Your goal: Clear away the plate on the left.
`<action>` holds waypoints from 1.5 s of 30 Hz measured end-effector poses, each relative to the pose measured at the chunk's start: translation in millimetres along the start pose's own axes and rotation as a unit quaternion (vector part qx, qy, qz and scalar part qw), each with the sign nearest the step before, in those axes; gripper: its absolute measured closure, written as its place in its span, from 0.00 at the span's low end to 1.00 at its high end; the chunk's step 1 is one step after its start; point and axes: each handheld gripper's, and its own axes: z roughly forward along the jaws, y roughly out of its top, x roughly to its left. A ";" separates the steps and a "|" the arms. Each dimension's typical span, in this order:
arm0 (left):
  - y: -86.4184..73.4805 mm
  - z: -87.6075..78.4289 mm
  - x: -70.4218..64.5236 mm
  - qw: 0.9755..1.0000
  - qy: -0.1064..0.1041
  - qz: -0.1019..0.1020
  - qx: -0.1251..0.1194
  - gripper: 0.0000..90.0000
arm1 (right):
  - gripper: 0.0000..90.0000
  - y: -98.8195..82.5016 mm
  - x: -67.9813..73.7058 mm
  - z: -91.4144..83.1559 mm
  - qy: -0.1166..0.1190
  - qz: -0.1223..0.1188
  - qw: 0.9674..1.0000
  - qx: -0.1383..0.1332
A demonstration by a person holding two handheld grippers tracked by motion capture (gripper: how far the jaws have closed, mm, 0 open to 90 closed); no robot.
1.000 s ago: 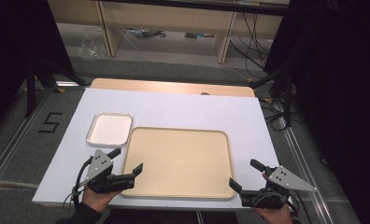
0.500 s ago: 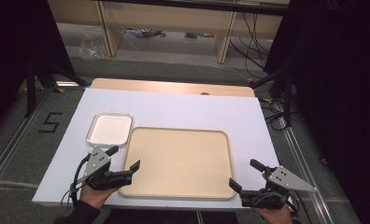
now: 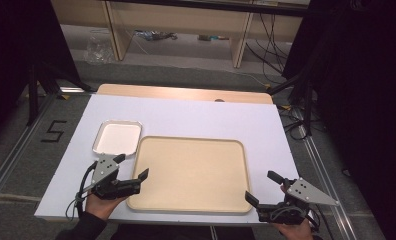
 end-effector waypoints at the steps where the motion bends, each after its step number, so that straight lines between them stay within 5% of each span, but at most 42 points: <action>1: 0.2 0.5 1.3 1.000 0.009 -0.003 -0.003 0.13 | 0.02 -0.1 0.3 -0.1 0.000 0.001 1.000 0.001; 8: 1.2 4.2 17.5 0.999 0.027 -0.026 -0.007 0.14 | 0.02 0.0 0.8 0.2 0.001 0.000 1.000 -0.001; 17: -2.6 19.2 44.7 0.997 0.059 -0.040 0.027 0.15 | 0.02 0.3 0.9 -0.5 0.003 -0.002 1.000 0.002; 25: -7.3 34.0 65.2 0.994 0.091 -0.042 0.054 0.15 | 0.02 0.3 1.0 -0.8 0.002 -0.003 1.000 0.003; 29: -5.8 37.2 75.6 0.992 0.086 -0.069 0.063 0.15 | 0.02 0.2 0.7 -0.6 0.003 -0.002 1.000 0.000; 34: -6.4 40.8 87.7 0.989 0.108 -0.057 0.083 0.16 | 0.02 0.3 0.8 -0.6 0.004 -0.002 1.000 0.000; 37: -8.5 45.1 99.2 0.986 0.124 -0.065 0.093 0.16 | 0.02 0.4 0.9 -0.4 0.003 -0.002 1.000 0.000; 45: -8.8 52.0 116.7 0.982 0.139 -0.075 0.107 0.16 | 0.02 0.4 0.6 -0.6 0.004 -0.003 1.000 0.001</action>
